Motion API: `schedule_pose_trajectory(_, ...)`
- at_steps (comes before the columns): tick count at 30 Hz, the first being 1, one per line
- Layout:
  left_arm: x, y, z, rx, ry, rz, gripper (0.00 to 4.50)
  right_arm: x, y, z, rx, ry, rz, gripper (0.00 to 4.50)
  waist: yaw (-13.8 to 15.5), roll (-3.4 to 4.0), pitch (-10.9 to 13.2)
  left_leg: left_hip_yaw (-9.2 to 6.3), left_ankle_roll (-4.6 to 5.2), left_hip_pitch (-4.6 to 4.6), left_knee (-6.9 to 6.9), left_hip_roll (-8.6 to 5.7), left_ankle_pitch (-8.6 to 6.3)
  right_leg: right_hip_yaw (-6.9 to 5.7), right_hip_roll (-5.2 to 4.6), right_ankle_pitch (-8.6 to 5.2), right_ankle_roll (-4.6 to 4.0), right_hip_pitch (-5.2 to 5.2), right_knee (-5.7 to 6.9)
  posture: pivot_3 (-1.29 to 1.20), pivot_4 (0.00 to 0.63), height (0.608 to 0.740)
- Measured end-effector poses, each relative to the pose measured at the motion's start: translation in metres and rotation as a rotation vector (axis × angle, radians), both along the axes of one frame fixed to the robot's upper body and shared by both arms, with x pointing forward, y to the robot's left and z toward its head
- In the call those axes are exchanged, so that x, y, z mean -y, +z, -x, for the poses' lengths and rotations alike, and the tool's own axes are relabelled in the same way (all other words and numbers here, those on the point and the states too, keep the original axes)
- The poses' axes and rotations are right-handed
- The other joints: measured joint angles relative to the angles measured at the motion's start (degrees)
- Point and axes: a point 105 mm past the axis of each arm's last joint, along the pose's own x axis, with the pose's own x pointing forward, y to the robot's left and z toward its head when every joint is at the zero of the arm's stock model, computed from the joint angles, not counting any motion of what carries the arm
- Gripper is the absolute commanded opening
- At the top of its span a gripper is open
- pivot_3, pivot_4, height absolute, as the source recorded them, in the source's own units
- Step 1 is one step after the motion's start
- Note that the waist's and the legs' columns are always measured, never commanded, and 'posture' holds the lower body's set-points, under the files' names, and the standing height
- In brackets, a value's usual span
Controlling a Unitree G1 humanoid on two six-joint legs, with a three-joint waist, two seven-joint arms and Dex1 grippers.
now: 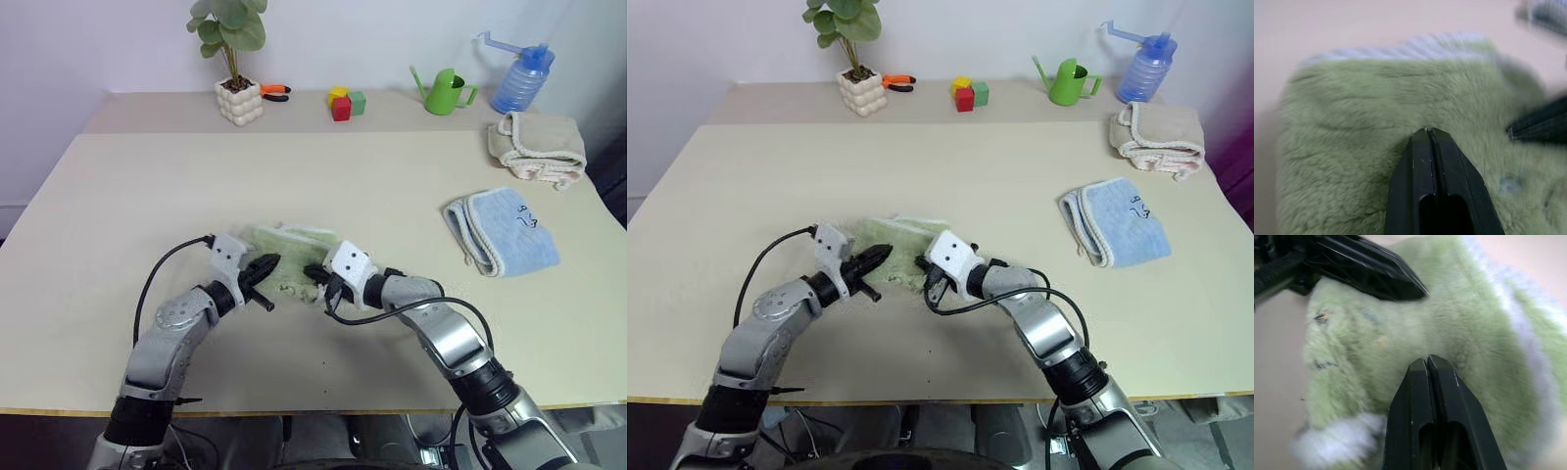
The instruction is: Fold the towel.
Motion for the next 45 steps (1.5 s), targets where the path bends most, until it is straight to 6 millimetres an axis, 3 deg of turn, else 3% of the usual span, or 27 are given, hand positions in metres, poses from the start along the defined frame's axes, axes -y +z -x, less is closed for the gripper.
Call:
schedule_pose_trajectory(2, -0.016, 0.015, -0.002, 0.009, 0.047, 0.082, 1.73, 0.012, 0.017, -0.005, 0.024, -0.035, -0.054, 0.82, 0.0, 0.0, 0.0, -0.01, 0.0, 0.01, -0.02, 0.02, 0.0, -0.01, 0.02, 0.0, 0.0, -0.02, 0.01, 0.0, 0.15, 0.727)
schedule_pose_trajectory(4, -0.028, 0.027, -0.005, 0.021, 0.083, 0.107, 2.68, 0.019, 0.029, -0.004, 0.049, -0.038, -0.072, 1.68, -0.1, 0.0, 0.0, 0.0, 0.0, 0.02, -0.04, 0.02, 0.0, -0.01, 0.04, 0.0, 0.0, -0.02, 0.01, 0.0, 0.15, 0.727)
schedule_pose_trajectory(6, -0.04, 0.038, -0.008, 0.019, 0.124, 0.149, 3.73, 0.022, 0.038, 0.0, 0.069, -0.011, -0.071, 2.72, -0.1, 0.0, 0.0, 0.0, 0.0, 0.01, -0.03, 0.02, 0.0, -0.01, 0.05, 0.0, 0.0, -0.02, 0.01, 0.0, 0.15, 0.727)
schedule_pose_trajectory(8, -0.05, 0.047, -0.012, 0.0, 0.158, 0.172, 4.5, 0.023, 0.046, 0.006, 0.087, 0.025, -0.063, 3.73, -0.1, 0.0, 0.0, 0.0, 0.0, 0.01, -0.02, 0.02, 0.0, -0.02, 0.06, 0.0, 0.0, -0.01, 0.01, 0.0, 0.15, 0.727)
schedule_pose_trajectory(10, -0.055, 0.046, -0.016, -0.067, 0.155, 0.16, 4.5, 0.024, 0.051, 0.015, 0.113, 0.074, -0.018, 4.48, 0.0, 0.0, 0.0, -0.01, 0.0, 0.02, -0.01, 0.0, 0.0, -0.04, 0.14, 0.0, 0.0, 0.01, 0.02, 0.0, 0.15, 0.727)
schedule_pose_trajectory(14, -0.048, 0.026, -0.017, -0.224, 0.103, 0.193, 4.5, 0.026, 0.042, 0.028, 0.099, 0.14, 0.042, 4.48, 0.0, -0.02, 0.0, 0.0, 0.0, 0.02, -0.01, -0.04, 0.0, -0.04, 0.12, -0.01, 0.01, 0.03, -0.02, 0.0, 0.15, 0.727)
schedule_pose_trajectory(17, -0.032, 0.004, -0.011, -0.356, 0.01, 0.177, 4.5, 0.028, 0.039, 0.031, 0.097, 0.152, 0.048, 4.48, -0.1, -0.02, 0.0, 0.0, -0.01, 0.03, -0.02, -0.03, 0.01, -0.03, 0.12, -0.01, 0.01, 0.01, 0.02, 0.0, 0.15, 0.727)
schedule_pose_trajectory(22, -0.019, 0.002, -0.011, -0.388, -0.065, 0.136, 4.5, 0.029, 0.041, 0.03, 0.108, 0.146, 0.041, 4.48, 0.2, 0.0, 0.0, -0.02, -0.04, 0.06, -0.02, -0.05, 0.02, -0.03, 0.03, -0.01, 0.0, 0.07, 0.01, 0.0, 0.15, 0.727)
schedule_pose_trajectory(26, -0.008, -0.002, -0.007, -0.411, -0.099, 0.136, 3.26, 0.034, 0.038, 0.031, 0.1, 0.131, 0.047, 4.5, 0.4, 0.0, 0.0, -0.02, -0.04, 0.05, -0.02, -0.13, 0.02, -0.03, -0.06, -0.01, 0.01, 0.08, -0.03, 0.0, 0.15, 0.727)
schedule_pose_trajectory(29, 0.013, -0.01, 0.002, -0.444, -0.16, 0.144, 1.7, 0.039, 0.036, 0.03, 0.098, 0.107, 0.048, 4.5, 0.7, 0.0, 0.0, -0.02, -0.03, 0.04, -0.02, -0.14, 0.02, -0.03, -0.09, -0.01, 0.01, 0.07, -0.03, 0.0, 0.15, 0.727)
schedule_pose_trajectory(32, 0.022, -0.016, 0.008, -0.476, -0.179, 0.181, 0.24, 0.04, 0.037, 0.03, 0.105, 0.103, 0.045, 4.5, 0.6, 0.0, 0.0, -0.04, -0.05, 0.05, -0.02, -0.09, 0.03, -0.03, -0.06, -0.01, 0.01, 0.06, -0.01, 0.0, 0.15, 0.727)
schedule_pose_trajectory(33, 0.023, -0.016, 0.008, -0.478, -0.174, 0.201, 0.01, 0.04, 0.036, 0.03, 0.103, 0.099, 0.044, 4.5, 0.6, 0.0, 0.0, -0.04, -0.05, 0.05, -0.02, -0.08, 0.03, -0.03, -0.05, -0.01, 0.01, 0.06, -0.01, 0.0, 0.15, 0.727)
schedule_pose_trajectory(37, 0.022, -0.012, 0.005, -0.46, -0.139, 0.257, 0.01, 0.041, 0.034, 0.031, 0.098, 0.091, 0.043, 4.5, 0.7, 0.0, 0.0, -0.03, -0.05, 0.04, -0.01, -0.09, 0.03, -0.03, -0.06, -0.01, 0.01, 0.06, -0.02, 0.0, 0.15, 0.727)
schedule_pose_trajectory(40, 0.013, 0.005, -0.01, -0.357, -0.041, 0.371, 0.01, 0.041, 0.035, 0.031, 0.107, 0.092, 0.043, 4.5, 1.0, -0.03, 0.0, -0.04, -0.07, 0.03, -0.01, -0.08, 0.04, -0.03, -0.05, -0.01, 0.01, 0.04, -0.01, 0.0, 0.15, 0.727)
schedule_pose_trajectory(43, -0.037, 0.043, -0.041, -0.169, 0.218, 0.508, 0.01, 0.041, 0.036, 0.031, 0.118, 0.093, 0.047, 4.5, 0.9, -0.07, 0.0, -0.03, -0.14, 0.04, -0.02, -0.01, 0.08, -0.03, 0.02, 0.0, -0.01, 0.02, 0.0, 0.0, 0.15, 0.727)
schedule_pose_trajectory(45, -0.074, 0.06, -0.048, -0.077, 0.37, 0.556, 0.01, 0.042, 0.035, 0.03, 0.116, 0.092, 0.048, 4.5, 0.7, -0.07, 0.0, -0.01, -0.14, 0.04, -0.05, -0.01, 0.08, -0.03, 0.03, 0.0, -0.01, 0.01, -0.01, 0.0, 0.15, 0.727)
